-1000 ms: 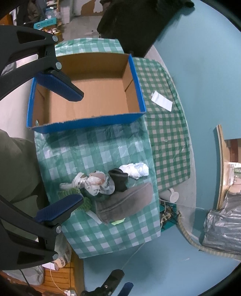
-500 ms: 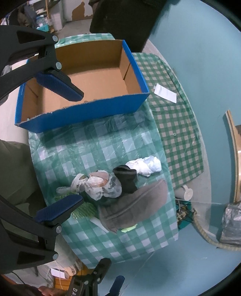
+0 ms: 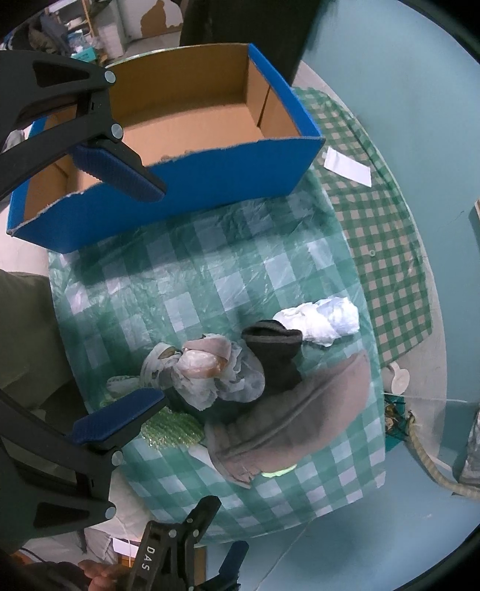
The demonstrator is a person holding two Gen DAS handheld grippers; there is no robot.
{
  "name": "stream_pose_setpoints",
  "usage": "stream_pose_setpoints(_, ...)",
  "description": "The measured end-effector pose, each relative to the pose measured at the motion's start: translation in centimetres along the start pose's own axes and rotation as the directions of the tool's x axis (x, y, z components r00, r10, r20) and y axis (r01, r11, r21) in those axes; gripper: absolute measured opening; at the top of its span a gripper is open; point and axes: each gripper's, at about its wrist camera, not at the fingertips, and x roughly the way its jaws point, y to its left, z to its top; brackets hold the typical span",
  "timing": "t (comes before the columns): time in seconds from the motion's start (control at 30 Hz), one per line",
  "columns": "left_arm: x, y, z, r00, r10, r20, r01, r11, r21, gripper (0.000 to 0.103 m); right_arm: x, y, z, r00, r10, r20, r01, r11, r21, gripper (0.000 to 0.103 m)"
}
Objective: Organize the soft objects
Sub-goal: 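Move the left tool toward the white plastic bag bundle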
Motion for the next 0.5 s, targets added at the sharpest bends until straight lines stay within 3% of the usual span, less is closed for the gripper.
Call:
stream_pose_setpoints(0.37,3.4,-0.8,0.5,0.997,-0.048,-0.059,0.048,0.999,-0.007,0.101,3.6,0.3,0.0,0.997,-0.022,-0.071,0.022,1.0,-0.007,0.098)
stream_pose_setpoints(0.5,4.2,-1.2,0.5,0.995,-0.054,-0.08,0.054,0.999,-0.006,0.101,4.7,0.3,0.1,0.995,-0.025,-0.096,0.025,1.0,-0.004,0.092)
